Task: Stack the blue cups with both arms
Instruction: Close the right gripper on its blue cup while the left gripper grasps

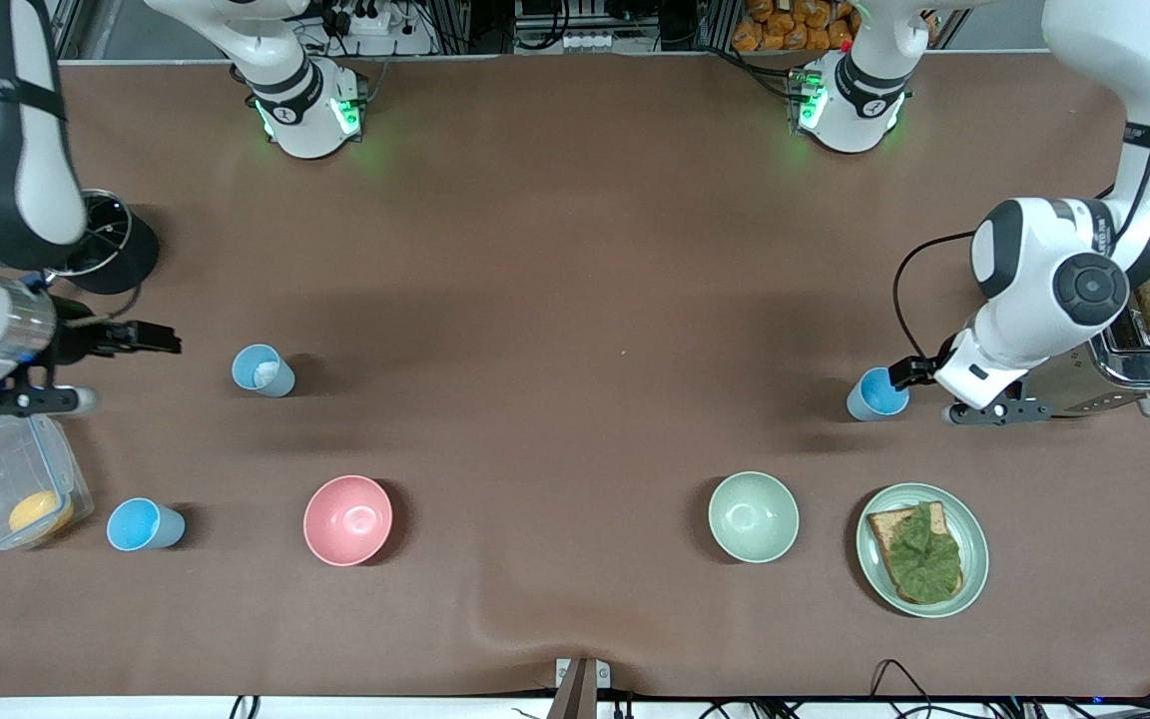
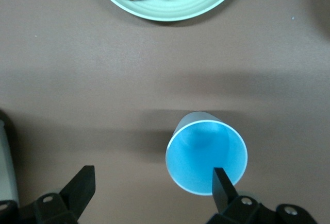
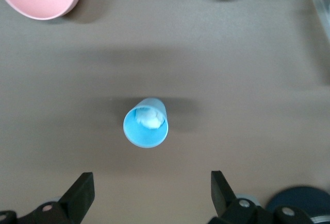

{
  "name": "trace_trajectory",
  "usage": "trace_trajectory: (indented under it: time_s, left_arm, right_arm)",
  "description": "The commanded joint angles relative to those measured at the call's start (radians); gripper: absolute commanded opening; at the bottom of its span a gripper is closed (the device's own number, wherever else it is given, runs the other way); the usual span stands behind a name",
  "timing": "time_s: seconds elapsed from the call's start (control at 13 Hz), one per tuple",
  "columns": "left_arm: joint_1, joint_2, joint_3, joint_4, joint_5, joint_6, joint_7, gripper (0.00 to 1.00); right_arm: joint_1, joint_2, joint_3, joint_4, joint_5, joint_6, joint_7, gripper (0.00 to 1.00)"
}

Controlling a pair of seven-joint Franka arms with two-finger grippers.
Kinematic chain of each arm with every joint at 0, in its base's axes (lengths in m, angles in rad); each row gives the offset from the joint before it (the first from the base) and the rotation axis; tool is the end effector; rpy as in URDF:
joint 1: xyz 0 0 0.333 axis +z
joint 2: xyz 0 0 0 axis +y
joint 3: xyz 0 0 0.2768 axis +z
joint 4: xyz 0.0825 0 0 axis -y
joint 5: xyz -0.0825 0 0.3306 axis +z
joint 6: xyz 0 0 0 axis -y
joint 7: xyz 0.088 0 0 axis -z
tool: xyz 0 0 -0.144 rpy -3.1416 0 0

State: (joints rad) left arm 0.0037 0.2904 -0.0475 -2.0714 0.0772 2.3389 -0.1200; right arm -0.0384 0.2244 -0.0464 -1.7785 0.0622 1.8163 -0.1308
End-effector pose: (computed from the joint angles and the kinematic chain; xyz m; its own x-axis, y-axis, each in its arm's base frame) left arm 0.5338 -0.0202 0.2518 0.9995 0.0242 -0.0183 0.0233 -0.9988 -0.0432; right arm 0.5354 -0.0372 0.3634 0.9835 0.0313 -0.1779 0.0191 -0.9974 -0.0699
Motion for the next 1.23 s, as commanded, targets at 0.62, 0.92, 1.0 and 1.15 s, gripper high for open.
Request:
trace_trajectory:
  time_s: [0.62,0.92,1.0,1.15]
  left_arm:
    - [0.005,0.095,-0.008,-0.003,0.001,0.100,-0.024,0.76]
    - [0.005,0.105,-0.008,-0.003,0.001,0.111,-0.024,0.50]
    - [0.005,0.107,-0.008,-0.003,0.001,0.111,-0.024,0.40]
    - [0.005,0.108,-0.008,-0.003,0.001,0.111,-0.024,0.19]
  right_arm:
    - [0.002,0.029,0.016,-0.372,0.005,0.483,-0.105,1.00]
    - [-0.008,0.056,0.016,-0.384,0.005,0.521,-0.125,1.00]
    - [-0.009,0.072,0.014,-0.383,0.004,0.526,-0.125,1.00]
    - [-0.018,0.089,0.014,-0.384,0.004,0.541,-0.125,1.00]
